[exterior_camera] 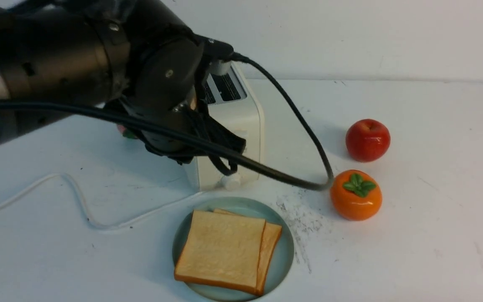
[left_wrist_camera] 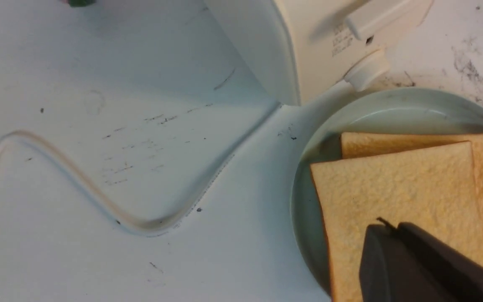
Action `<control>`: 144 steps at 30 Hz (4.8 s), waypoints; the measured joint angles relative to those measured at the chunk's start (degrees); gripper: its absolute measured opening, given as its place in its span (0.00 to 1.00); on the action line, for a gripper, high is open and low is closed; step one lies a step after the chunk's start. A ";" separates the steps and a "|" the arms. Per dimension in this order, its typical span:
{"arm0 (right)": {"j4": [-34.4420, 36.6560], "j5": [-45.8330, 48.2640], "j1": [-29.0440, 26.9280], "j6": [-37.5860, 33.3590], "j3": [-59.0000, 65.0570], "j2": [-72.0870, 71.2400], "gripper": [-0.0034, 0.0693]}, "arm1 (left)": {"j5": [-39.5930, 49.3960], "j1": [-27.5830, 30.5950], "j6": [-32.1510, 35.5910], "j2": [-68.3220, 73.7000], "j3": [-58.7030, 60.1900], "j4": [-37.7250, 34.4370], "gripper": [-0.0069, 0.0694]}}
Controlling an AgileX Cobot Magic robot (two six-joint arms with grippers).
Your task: Take toasted bread from bread machine on white table place on plate.
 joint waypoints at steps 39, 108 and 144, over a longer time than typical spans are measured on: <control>-0.01 0.00 0.00 0.00 0.00 0.00 0.16 | -19.85 0.00 -10.57 -59.23 60.68 -3.25 0.10; -0.06 0.00 0.00 0.00 0.00 0.00 0.26 | -37.83 35.59 10.25 -89.12 85.43 -22.04 0.15; -0.06 0.00 0.00 0.00 0.00 0.00 0.33 | -37.64 35.59 10.25 -89.12 85.50 -22.04 0.19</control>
